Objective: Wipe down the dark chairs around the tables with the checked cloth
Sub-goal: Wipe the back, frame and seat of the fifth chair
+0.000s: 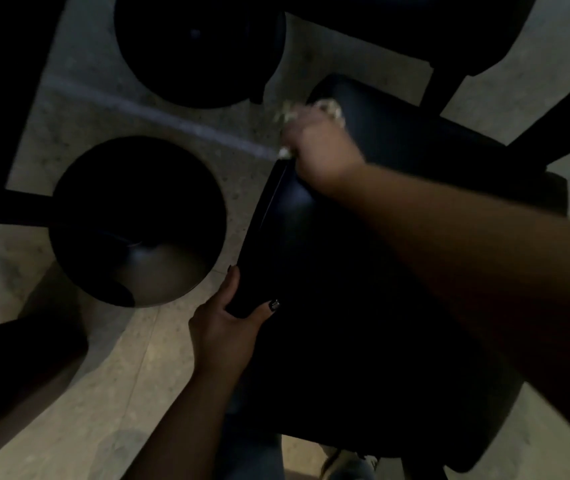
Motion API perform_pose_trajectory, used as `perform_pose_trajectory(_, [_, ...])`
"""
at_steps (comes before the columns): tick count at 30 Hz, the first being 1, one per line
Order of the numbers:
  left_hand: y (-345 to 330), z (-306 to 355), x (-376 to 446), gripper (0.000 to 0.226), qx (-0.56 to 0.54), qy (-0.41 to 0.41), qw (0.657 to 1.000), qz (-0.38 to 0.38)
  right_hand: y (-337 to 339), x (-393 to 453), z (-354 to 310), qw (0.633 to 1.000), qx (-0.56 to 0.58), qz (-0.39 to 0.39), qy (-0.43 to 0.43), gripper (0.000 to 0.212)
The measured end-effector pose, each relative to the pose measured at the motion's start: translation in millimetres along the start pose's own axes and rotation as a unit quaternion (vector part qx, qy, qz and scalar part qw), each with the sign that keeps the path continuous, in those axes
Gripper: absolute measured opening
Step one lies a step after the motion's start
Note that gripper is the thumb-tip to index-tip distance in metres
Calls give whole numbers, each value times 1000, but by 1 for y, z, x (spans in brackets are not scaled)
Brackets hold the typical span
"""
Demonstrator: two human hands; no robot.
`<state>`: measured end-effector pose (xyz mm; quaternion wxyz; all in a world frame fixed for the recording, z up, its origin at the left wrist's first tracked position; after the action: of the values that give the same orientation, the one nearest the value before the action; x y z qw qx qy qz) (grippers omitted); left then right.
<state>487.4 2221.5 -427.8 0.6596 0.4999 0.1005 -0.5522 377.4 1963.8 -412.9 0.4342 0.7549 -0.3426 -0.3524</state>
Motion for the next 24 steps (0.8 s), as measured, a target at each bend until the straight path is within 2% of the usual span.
perform_pose_trajectory(3, [4,6,-1,79,23,-9,1000,11,-24,-64,-66,986,76,0,151,32])
perform_pose_trajectory(5, [4,8,-1,77,21,-10,1000,15,-21,-89,-82,972,142,6,186,31])
perform_pose_trajectory(7, [4,12,-6,75,6,-1,1000,10,-15,-95,-85,968,206,-44,134,29])
perform_pose_trajectory(9, [7,20,-16,66,12,9,1000,17,-10,-101,-72,956,277,-94,23,32])
perform_pose_trajectory(11, [15,32,-29,59,6,12,999,42,10,-112,-57,941,317,-97,-72,39])
perform_pose_trajectory(13, [23,44,-46,57,-29,10,997,70,43,-131,-45,920,365,-62,-126,41])
perform_pose_trajectory(18, [38,91,-132,42,-135,-4,987,84,130,-194,-24,847,494,38,-191,31])
perform_pose_trajectory(24, [58,164,-270,31,-228,-56,969,80,253,-296,-43,765,618,55,-173,25])
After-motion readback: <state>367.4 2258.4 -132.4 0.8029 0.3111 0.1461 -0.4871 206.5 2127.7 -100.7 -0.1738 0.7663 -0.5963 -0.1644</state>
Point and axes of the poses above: each hand's wrist, its own x-axis towards the middle knuckle, its own y-axis out of the back of the hand, z = x × y, the point moved 10 cm from there along x, towards the middle knuckle, and after that the axes turned 9 degrees about x, right-handed, at the moved point
